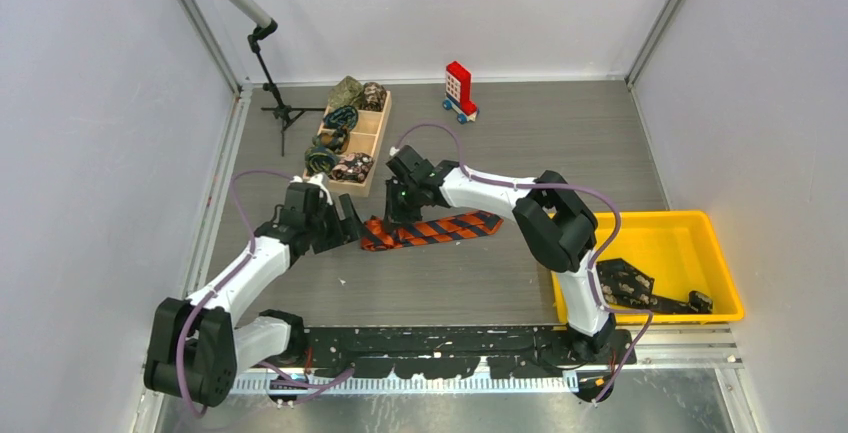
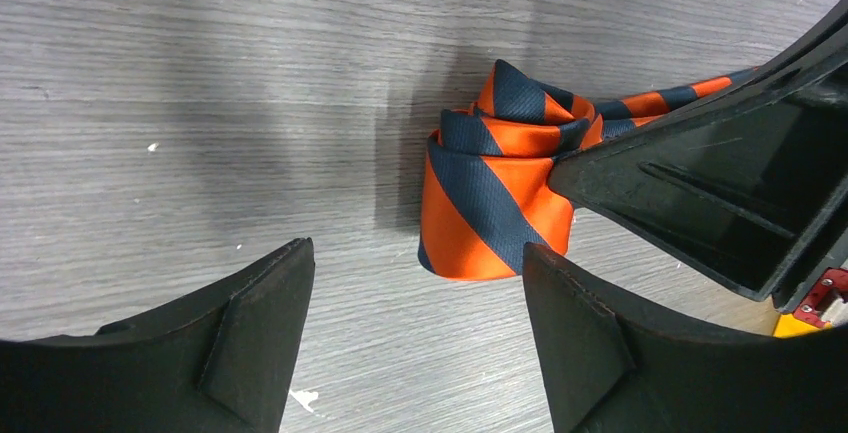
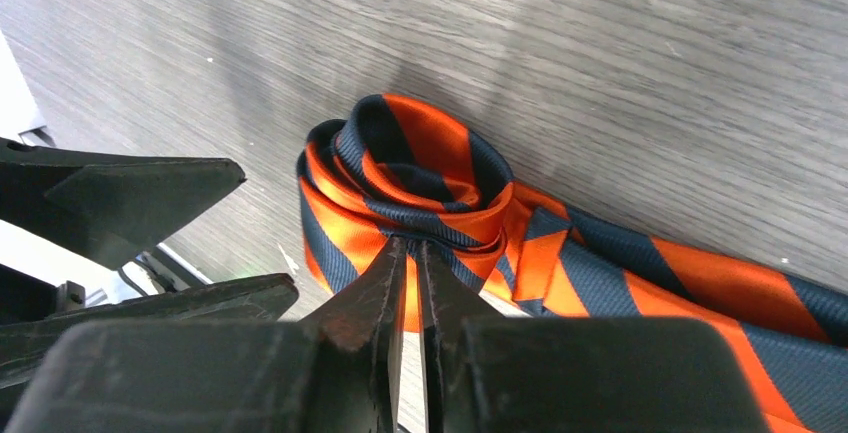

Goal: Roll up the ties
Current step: Roll the tie at the center of the board.

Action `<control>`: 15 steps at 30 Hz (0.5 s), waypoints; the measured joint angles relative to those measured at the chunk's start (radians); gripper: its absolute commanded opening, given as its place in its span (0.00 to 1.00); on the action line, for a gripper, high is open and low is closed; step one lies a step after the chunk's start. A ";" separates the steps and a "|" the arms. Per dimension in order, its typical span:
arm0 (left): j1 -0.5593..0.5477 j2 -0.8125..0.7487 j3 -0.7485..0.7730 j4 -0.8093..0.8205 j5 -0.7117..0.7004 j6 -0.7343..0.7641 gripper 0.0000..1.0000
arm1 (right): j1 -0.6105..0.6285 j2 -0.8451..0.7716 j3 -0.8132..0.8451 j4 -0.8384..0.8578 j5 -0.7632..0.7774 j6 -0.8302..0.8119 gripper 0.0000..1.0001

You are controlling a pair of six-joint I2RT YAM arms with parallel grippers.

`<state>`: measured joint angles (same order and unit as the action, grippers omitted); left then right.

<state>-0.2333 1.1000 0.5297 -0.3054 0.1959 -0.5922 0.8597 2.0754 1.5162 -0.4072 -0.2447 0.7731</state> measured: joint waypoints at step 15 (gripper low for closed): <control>0.000 0.119 -0.012 0.136 0.113 -0.030 0.74 | -0.008 0.000 -0.049 0.051 -0.011 -0.005 0.13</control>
<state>-0.2333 1.2194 0.5175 -0.1696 0.3084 -0.6220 0.8516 2.0750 1.4670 -0.3565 -0.2558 0.7681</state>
